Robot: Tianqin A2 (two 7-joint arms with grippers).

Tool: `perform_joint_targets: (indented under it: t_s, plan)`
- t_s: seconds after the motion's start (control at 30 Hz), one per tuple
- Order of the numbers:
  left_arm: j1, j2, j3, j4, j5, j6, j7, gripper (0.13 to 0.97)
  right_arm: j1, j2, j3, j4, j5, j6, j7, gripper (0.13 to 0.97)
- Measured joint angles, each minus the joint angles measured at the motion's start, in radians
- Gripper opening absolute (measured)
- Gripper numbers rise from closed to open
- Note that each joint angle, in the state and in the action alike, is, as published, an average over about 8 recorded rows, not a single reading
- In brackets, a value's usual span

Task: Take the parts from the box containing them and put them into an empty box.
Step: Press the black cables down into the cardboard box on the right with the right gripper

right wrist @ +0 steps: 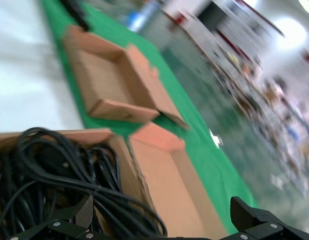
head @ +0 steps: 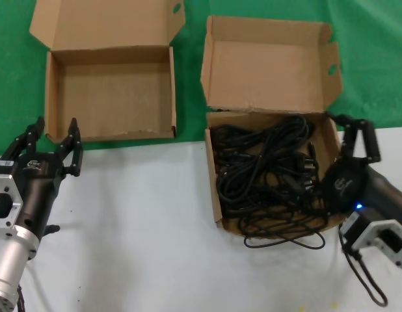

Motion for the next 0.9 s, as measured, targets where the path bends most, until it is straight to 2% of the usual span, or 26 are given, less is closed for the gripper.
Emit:
perform_joint_targets:
  t_s: [0.13, 0.2, 0.37, 0.53, 0.73, 0.9]
  plan:
    - [0.0, 0.0, 0.0, 0.0, 0.0, 0.0, 0.0, 0.403, 0.027, 0.019, -0.017, -0.006, -0.006, -0.066, -0.172, 0.966]
    - [0.0, 0.0, 0.0, 0.0, 0.0, 0.0, 0.0, 0.384, 0.045, 0.036, -0.037, -0.012, -0.014, -0.085, -0.242, 0.966]
    - [0.0, 0.0, 0.0, 0.0, 0.0, 0.0, 0.0, 0.29, 0.104, 0.079, -0.105, -0.036, -0.056, -0.104, -0.348, 0.966]
    - [0.0, 0.0, 0.0, 0.0, 0.0, 0.0, 0.0, 0.231, 0.17, 0.116, -0.179, -0.067, -0.124, -0.095, -0.364, 0.966]
    - [0.0, 0.0, 0.0, 0.0, 0.0, 0.0, 0.0, 0.166, 0.235, 0.15, -0.25, -0.097, -0.203, -0.07, -0.318, 0.965]
    - [0.0, 0.0, 0.0, 0.0, 0.0, 0.0, 0.0, 0.163, 0.275, 0.163, -0.292, -0.122, -0.241, -0.051, -0.277, 0.962]
